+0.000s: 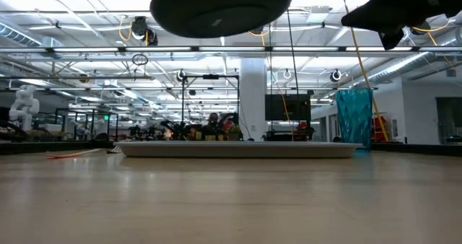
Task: Pick and place plate/cup/fork/spoon on tray
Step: Put the blue plate on the blue tray
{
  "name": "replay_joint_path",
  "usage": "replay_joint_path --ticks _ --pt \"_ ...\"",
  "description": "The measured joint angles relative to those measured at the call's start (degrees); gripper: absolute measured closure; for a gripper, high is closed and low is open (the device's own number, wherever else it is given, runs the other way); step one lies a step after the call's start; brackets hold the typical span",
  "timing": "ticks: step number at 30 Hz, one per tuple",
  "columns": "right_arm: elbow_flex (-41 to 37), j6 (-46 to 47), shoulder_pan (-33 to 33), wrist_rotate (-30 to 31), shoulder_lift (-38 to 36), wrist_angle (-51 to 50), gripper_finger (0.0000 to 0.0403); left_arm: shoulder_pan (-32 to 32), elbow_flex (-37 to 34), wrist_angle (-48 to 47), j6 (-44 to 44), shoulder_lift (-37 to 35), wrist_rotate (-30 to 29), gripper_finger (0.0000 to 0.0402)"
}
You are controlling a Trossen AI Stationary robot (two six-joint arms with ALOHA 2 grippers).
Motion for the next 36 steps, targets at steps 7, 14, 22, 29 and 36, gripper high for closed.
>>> replay_joint_path --ticks 7,14,22,29,36 --pt "0.0 -1.32 -0.01 3.47 0.02 -1.44 0.0403 0.55 -0.04 1.31 -4.47 3.31 7.45 0.0394" --pt "-0.01 -3.2 -0.05 8.97 -0.11 -1.5 0.0403 -3.25 -0.02 3.78 -10.1 13.45 15.47 0.0394" --pt "1.21 -3.14 -0.16 22.07 -0.06 -4.6 0.0403 -9.06 -0.07 6.77 -14.76 23.88 16.45 0.0394" --pt "8.44 -5.53 -4.45 25.1 0.54 -12.95 0.0403 -12.1 -0.04 8.72 -17.17 25.99 16.61 0.0394" --pt "18.13 -2.37 -15.92 16.69 3.45 -25.73 0.0403 -11.97 -0.03 8.47 -22.0 25.99 16.75 0.0367"
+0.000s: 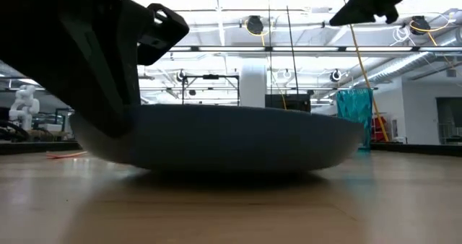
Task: Pick and place plate/cup/fork/spoon on tray
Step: Put the blue plate on the blue tray, then put the blue cup on the blue tray
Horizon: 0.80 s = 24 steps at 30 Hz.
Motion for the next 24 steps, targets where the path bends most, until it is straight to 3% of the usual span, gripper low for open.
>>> replay_joint_path --ticks 9,18,24 --pt "11.35 10.63 -17.76 -18.37 9.38 -29.49 0.0375 1.01 0.0 0.0 -1.03 -0.14 0.27 0.0331" --pt "19.43 6.71 -31.38 -30.85 20.32 -35.44 0.0284 3.03 0.03 -3.33 -0.41 -5.2 2.82 0.032" --pt "28.55 5.29 -39.58 -35.45 27.21 -43.56 0.0228 4.09 0.03 -6.06 1.11 -10.82 2.79 0.032"
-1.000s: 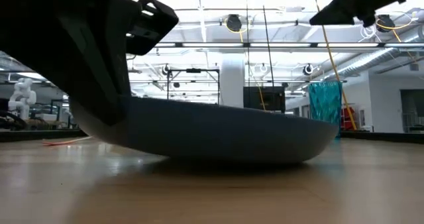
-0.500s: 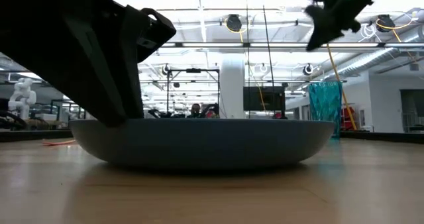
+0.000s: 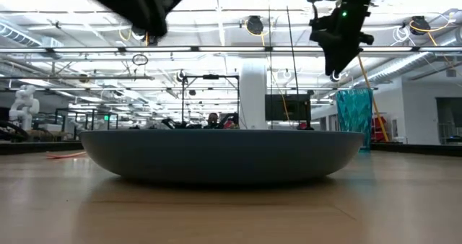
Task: Pick and place plate/cup/fork/spoon on tray
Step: Put the blue cup on the blue tray
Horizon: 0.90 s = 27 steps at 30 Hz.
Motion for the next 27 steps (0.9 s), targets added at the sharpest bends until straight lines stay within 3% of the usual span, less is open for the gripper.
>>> replay_joint_path --ticks 8,27 --pt "5.31 -5.81 -7.26 -4.38 6.52 -4.04 0.0194 0.62 0.02 -0.41 4.35 -2.84 -0.89 0.0321" --pt "2.52 -10.47 -11.67 -4.37 8.03 -6.68 0.0201 1.82 -0.04 -1.93 8.63 -2.81 -1.2 0.0321"
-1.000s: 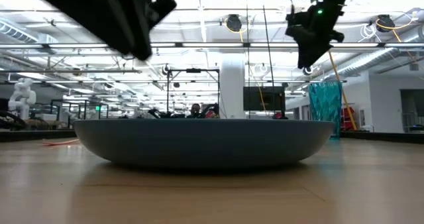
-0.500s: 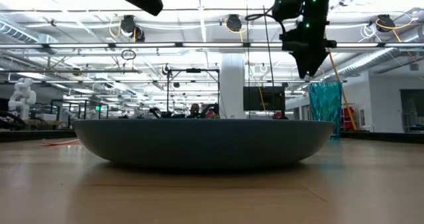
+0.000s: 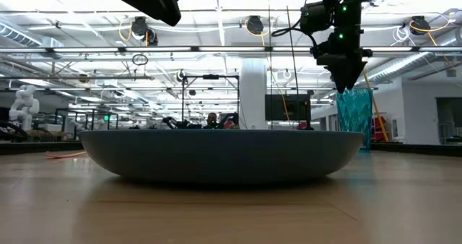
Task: Pick and place plate/cup/fork/spoon on tray
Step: Put the blue cup on the blue tray
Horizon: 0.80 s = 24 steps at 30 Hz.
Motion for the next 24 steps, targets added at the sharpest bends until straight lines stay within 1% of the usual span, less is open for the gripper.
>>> replay_joint_path --ticks 5,12,18,20,24 --pt "-1.73 -1.78 -0.48 0.06 0.0 1.0 0.0236 0.13 0.0 0.06 0.15 0.0 0.03 0.0321" --pt "-4.23 -3.32 -0.48 0.13 -0.02 2.35 0.0318 0.3 0.0 2.03 1.96 0.0 0.03 0.0321" --pt "-4.43 -4.53 -0.12 -0.09 -0.03 2.17 0.039 0.3 0.0 2.2 2.97 0.0 0.04 0.0321" --pt "-4.43 -4.59 0.47 0.0 -0.18 2.47 0.0397 0.3 0.0 2.2 2.99 0.0 0.04 0.0321" --pt "-4.43 -4.9 2.88 0.04 -0.17 3.37 0.0394 0.31 0.0 2.2 3.04 0.0 0.04 0.0321"
